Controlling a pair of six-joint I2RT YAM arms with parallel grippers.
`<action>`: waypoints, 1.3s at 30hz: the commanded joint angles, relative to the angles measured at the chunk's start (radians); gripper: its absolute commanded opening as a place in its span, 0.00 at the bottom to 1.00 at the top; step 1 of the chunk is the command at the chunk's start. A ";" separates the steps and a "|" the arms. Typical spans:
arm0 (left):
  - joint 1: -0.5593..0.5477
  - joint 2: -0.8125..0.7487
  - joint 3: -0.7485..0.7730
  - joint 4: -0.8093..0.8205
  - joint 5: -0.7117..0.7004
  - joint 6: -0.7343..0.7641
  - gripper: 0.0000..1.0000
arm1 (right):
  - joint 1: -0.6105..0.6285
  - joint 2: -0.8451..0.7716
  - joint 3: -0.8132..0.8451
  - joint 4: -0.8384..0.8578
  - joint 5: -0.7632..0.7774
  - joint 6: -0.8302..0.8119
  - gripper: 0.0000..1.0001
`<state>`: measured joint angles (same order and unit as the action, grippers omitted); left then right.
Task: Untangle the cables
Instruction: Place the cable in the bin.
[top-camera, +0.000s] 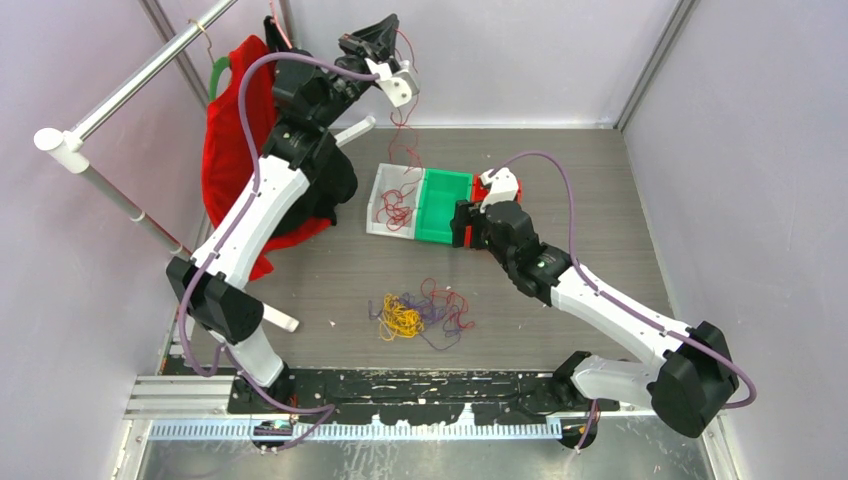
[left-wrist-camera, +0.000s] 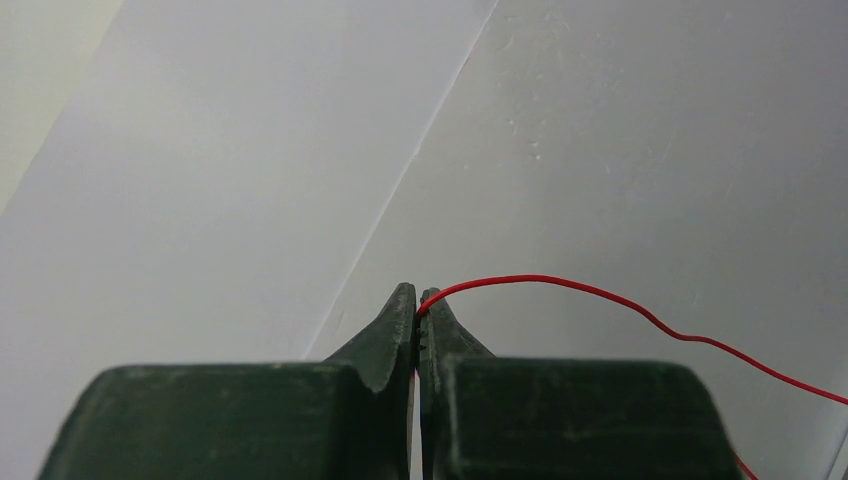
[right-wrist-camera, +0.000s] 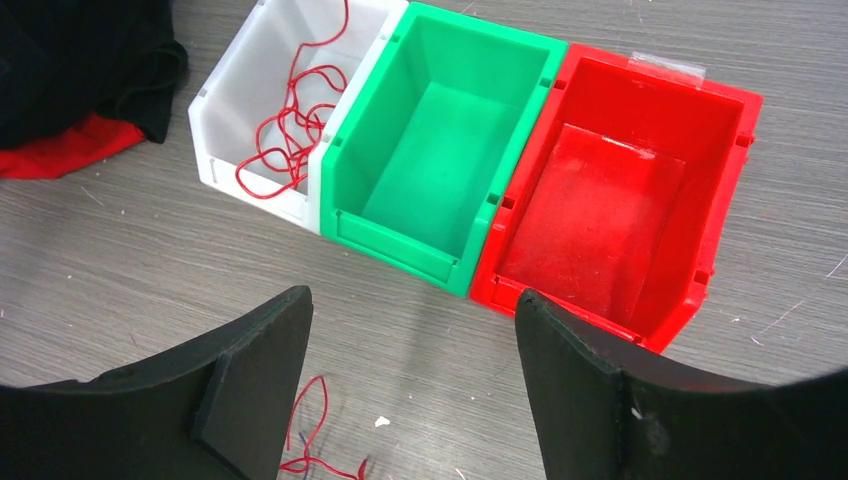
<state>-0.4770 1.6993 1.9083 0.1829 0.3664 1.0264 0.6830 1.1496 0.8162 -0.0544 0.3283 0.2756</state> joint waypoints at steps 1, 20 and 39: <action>0.018 -0.010 -0.030 0.095 0.012 0.039 0.00 | -0.006 -0.040 -0.004 0.027 0.003 0.014 0.79; 0.020 -0.223 -0.474 -0.068 -0.015 -0.002 0.00 | -0.011 -0.036 -0.006 0.016 -0.003 0.030 0.76; 0.030 -0.031 -0.474 -0.019 -0.115 -0.036 0.00 | -0.019 -0.040 -0.036 0.034 0.012 0.037 0.75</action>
<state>-0.4500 1.6825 1.4727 0.1261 0.2832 1.0492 0.6716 1.1362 0.7883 -0.0761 0.3279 0.2993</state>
